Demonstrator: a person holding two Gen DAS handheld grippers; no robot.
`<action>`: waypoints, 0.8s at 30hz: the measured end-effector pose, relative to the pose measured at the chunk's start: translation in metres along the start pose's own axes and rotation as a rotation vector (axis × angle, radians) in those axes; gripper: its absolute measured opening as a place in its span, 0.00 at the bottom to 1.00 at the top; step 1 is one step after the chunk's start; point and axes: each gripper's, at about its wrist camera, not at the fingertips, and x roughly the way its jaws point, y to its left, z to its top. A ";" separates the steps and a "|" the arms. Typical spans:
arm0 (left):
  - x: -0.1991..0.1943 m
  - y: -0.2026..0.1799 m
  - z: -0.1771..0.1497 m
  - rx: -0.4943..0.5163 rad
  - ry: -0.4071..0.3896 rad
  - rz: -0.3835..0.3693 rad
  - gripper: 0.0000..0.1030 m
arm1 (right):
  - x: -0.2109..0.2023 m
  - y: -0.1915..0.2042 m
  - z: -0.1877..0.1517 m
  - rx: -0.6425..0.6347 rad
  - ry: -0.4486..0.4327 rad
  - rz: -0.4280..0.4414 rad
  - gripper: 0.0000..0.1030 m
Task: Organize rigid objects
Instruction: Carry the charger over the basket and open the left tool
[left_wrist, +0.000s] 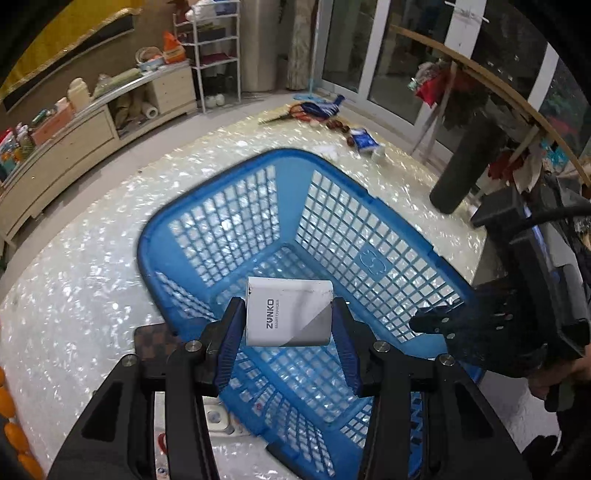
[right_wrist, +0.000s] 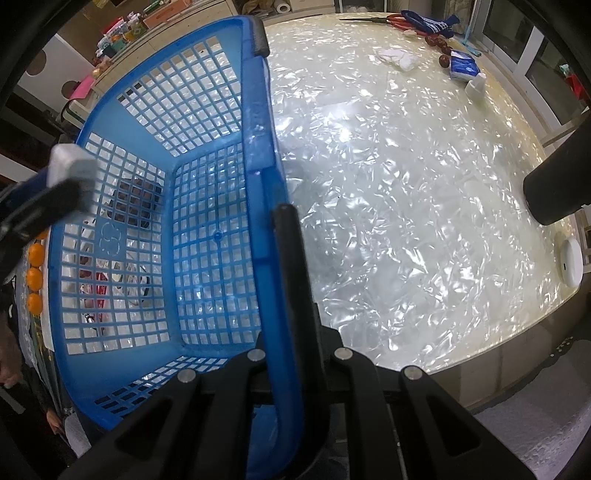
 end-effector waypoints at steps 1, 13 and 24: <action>0.007 -0.003 0.000 0.014 0.011 -0.003 0.50 | 0.000 -0.001 0.000 0.002 0.000 0.001 0.07; 0.046 -0.016 0.002 0.105 0.106 0.058 0.50 | 0.006 -0.003 0.004 0.015 0.003 0.009 0.07; 0.053 -0.022 0.004 0.151 0.121 0.098 0.70 | 0.008 -0.001 0.005 0.010 0.003 0.018 0.07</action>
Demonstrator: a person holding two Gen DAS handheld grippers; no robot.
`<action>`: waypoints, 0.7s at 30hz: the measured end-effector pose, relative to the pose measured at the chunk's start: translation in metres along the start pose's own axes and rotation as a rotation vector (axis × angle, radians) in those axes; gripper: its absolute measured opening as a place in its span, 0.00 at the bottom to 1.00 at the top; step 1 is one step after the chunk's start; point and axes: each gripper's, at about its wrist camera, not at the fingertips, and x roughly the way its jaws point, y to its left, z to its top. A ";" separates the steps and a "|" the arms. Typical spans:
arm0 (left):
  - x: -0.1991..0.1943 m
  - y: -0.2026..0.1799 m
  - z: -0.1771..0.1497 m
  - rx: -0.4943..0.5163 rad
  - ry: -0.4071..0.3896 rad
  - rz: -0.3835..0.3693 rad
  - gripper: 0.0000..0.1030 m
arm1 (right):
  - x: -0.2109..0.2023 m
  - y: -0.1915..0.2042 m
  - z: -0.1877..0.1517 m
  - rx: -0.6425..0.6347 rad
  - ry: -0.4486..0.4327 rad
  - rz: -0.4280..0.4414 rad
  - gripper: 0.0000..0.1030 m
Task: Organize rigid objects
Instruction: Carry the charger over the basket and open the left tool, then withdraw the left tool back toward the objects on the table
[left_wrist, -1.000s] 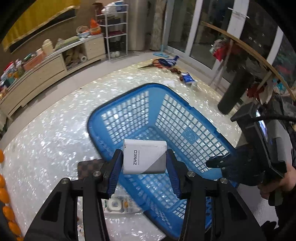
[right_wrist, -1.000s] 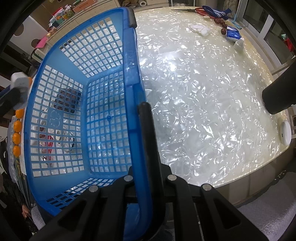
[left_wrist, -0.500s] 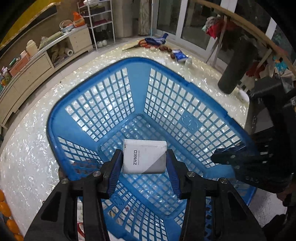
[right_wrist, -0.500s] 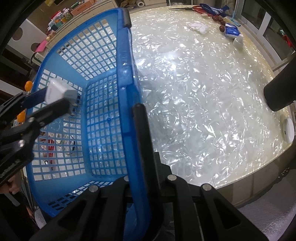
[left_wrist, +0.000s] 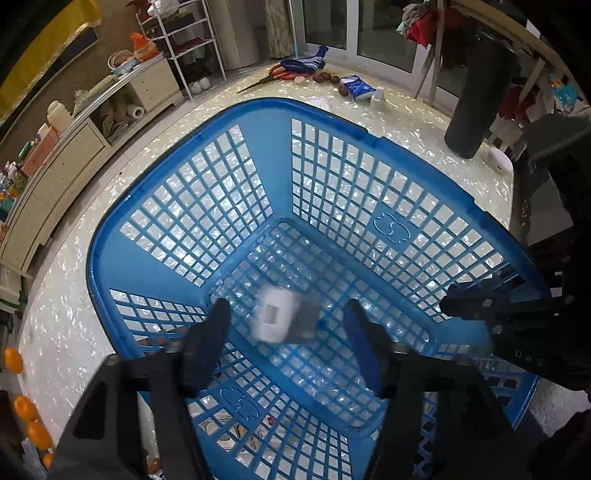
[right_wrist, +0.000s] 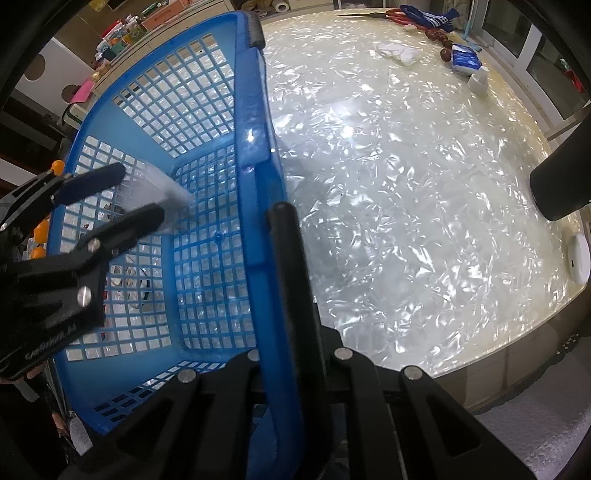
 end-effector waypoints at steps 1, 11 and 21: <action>-0.001 0.000 0.000 -0.001 -0.002 0.000 0.76 | 0.000 0.000 0.000 0.000 0.001 -0.001 0.07; -0.034 0.020 0.002 -0.051 -0.102 0.092 0.87 | 0.002 -0.001 0.000 -0.004 -0.003 0.002 0.07; -0.088 0.079 -0.035 -0.171 -0.124 0.175 0.87 | -0.001 0.005 -0.001 -0.021 -0.009 -0.031 0.07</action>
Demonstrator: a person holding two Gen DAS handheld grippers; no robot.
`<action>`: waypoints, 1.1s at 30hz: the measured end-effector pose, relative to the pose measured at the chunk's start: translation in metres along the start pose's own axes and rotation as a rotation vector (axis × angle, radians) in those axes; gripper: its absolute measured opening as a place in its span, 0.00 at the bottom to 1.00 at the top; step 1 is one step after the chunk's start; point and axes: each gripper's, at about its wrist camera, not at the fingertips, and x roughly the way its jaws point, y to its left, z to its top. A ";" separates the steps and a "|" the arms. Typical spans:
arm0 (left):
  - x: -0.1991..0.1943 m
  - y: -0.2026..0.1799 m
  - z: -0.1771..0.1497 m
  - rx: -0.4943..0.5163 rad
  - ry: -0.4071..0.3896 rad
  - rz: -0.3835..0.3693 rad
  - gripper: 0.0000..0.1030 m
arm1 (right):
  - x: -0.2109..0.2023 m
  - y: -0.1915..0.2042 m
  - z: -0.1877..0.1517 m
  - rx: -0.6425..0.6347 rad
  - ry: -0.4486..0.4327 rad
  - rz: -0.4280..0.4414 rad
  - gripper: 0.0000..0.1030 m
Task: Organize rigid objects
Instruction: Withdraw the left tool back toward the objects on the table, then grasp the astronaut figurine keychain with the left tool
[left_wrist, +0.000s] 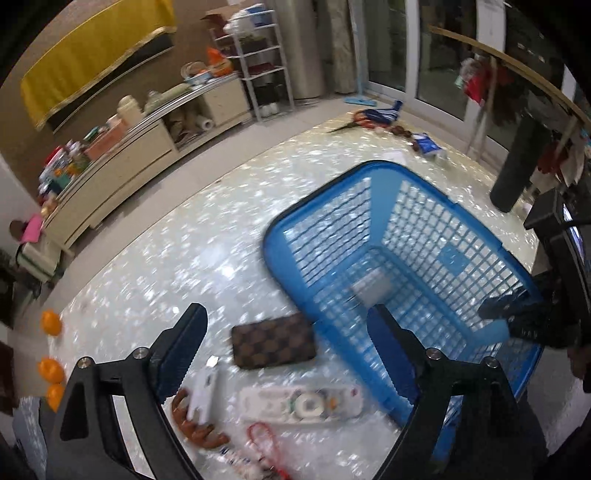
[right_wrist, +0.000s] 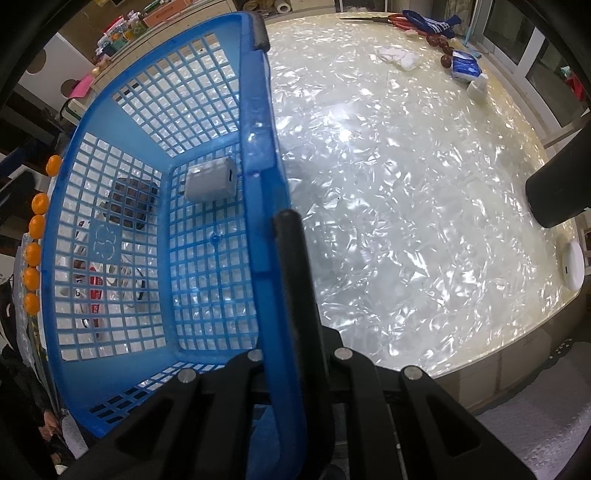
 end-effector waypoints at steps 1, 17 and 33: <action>-0.006 0.010 -0.006 -0.018 -0.002 0.005 0.87 | 0.000 0.000 0.000 -0.003 -0.002 -0.003 0.07; 0.018 0.092 -0.125 -0.212 0.300 -0.018 1.00 | -0.007 0.002 -0.006 -0.003 -0.017 -0.009 0.07; 0.074 0.104 -0.207 -0.565 0.423 -0.026 1.00 | -0.008 0.005 -0.007 -0.020 -0.009 -0.001 0.07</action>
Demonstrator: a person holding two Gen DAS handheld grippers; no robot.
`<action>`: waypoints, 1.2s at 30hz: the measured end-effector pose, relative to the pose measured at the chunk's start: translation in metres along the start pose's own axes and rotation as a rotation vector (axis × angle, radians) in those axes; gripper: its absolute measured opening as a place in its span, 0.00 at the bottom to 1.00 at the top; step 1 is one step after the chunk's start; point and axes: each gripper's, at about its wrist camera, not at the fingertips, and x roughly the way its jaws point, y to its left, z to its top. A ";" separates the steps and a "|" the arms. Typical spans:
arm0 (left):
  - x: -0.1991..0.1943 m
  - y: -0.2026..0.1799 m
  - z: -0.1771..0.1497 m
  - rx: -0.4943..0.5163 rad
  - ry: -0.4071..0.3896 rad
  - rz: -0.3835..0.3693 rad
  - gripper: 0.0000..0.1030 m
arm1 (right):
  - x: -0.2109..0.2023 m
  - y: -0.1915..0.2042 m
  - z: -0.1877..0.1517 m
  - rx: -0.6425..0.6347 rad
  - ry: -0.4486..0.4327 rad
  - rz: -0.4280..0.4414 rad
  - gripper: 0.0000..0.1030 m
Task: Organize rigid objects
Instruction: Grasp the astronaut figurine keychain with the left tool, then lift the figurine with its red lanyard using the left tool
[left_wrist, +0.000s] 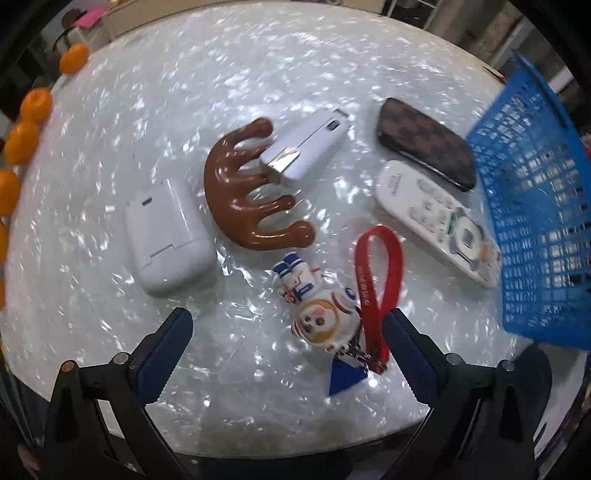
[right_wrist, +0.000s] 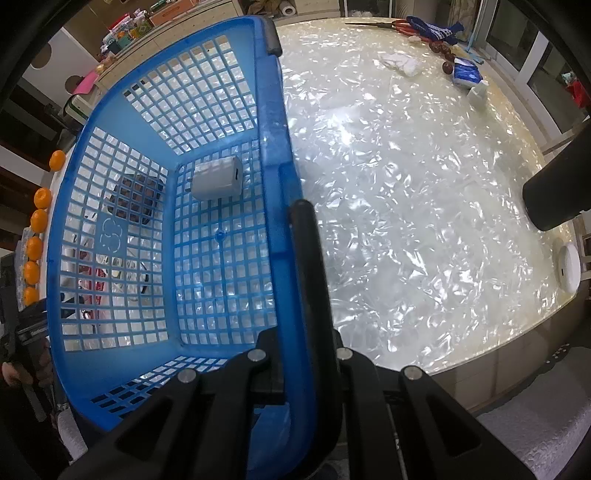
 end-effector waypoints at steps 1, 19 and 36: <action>0.003 0.002 0.000 -0.012 0.001 0.001 1.00 | 0.001 0.000 0.000 0.000 0.001 -0.001 0.07; 0.008 -0.006 0.002 -0.053 -0.041 0.029 0.57 | 0.001 0.000 0.001 -0.001 0.004 -0.004 0.07; -0.048 -0.042 -0.009 0.034 -0.121 -0.069 0.34 | -0.004 0.000 -0.001 -0.005 0.002 -0.020 0.07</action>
